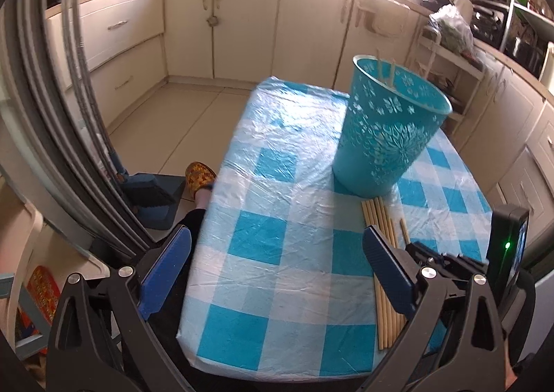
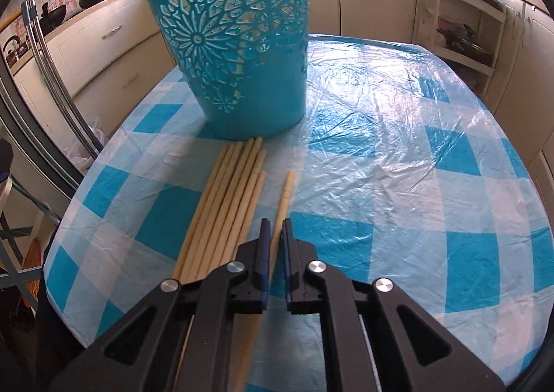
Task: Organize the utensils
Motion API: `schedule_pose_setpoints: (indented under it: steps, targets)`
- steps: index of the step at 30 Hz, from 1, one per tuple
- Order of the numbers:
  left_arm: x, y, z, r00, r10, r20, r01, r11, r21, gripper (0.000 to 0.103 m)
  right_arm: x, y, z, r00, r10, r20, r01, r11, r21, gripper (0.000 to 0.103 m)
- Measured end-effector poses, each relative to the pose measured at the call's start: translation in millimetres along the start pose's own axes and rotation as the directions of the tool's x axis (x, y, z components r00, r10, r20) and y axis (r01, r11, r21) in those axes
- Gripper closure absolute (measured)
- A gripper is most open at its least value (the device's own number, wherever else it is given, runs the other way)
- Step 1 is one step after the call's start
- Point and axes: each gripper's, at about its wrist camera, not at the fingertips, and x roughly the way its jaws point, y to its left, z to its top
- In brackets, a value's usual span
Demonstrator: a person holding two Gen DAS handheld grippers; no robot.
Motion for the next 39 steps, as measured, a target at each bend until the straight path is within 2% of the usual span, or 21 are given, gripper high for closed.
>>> schedule_pose_setpoints:
  steps: [3, 7, 11, 15, 26, 31, 33, 34, 36, 37, 39]
  targets:
    - [21, -18, -3, 0.998, -0.014, -0.059, 0.018, 0.998, 0.063, 0.008, -7, -13, -9, 1.0, -0.017, 0.012, 0.017, 1.0, 0.002, 0.097]
    - [52, -40, -3, 0.991, -0.036, -0.127, 0.048, 0.994, 0.098, 0.008, -12, -34, -14, 0.999, -0.025, 0.025, 0.024, 0.999, 0.043, 0.097]
    - [79, -54, 0, 0.985, -0.033, -0.169, 0.051, 0.993, 0.103, 0.008, -12, -48, -16, 0.999, 0.0, 0.04, -0.003, 0.997, 0.078, 0.097]
    - [103, -64, 1, 0.979, 0.0, -0.203, 0.025, 0.992, 0.122, 0.008, -12, -51, -17, 0.998, 0.026, 0.05, -0.031, 0.995, 0.099, 0.097]
    - [126, -72, 0, 0.969, 0.08, -0.235, -0.045, 0.988, 0.151, 0.008, -13, -64, -18, 0.994, 0.089, 0.058, -0.097, 0.984, 0.146, 0.097]
    - [129, -75, 3, 0.972, 0.073, -0.223, -0.038, 0.986, 0.16, 0.01, -13, -65, -19, 0.994, 0.097, 0.058, -0.105, 0.983, 0.152, 0.097]
    - [129, -79, 6, 0.976, 0.05, -0.211, -0.012, 0.984, 0.176, 0.024, -13, -65, -19, 0.994, 0.096, 0.059, -0.104, 0.983, 0.151, 0.097]
    - [130, -81, 8, 0.978, 0.028, -0.209, 0.01, 0.983, 0.182, 0.028, -13, -65, -19, 0.994, 0.096, 0.059, -0.104, 0.983, 0.151, 0.097]
    - [128, -87, 7, 0.979, 0.003, -0.202, 0.039, 0.978, 0.203, 0.048, -13, -65, -19, 0.994, 0.092, 0.057, -0.099, 0.984, 0.145, 0.097]
    - [126, -89, 6, 0.98, -0.017, -0.198, 0.062, 0.973, 0.222, 0.053, -14, -65, -19, 0.995, 0.088, 0.056, -0.095, 0.985, 0.142, 0.097]
    - [122, -93, 3, 0.98, -0.046, -0.194, 0.095, 0.962, 0.254, 0.071, -14, -64, -19, 0.995, 0.082, 0.052, -0.089, 0.987, 0.137, 0.097]
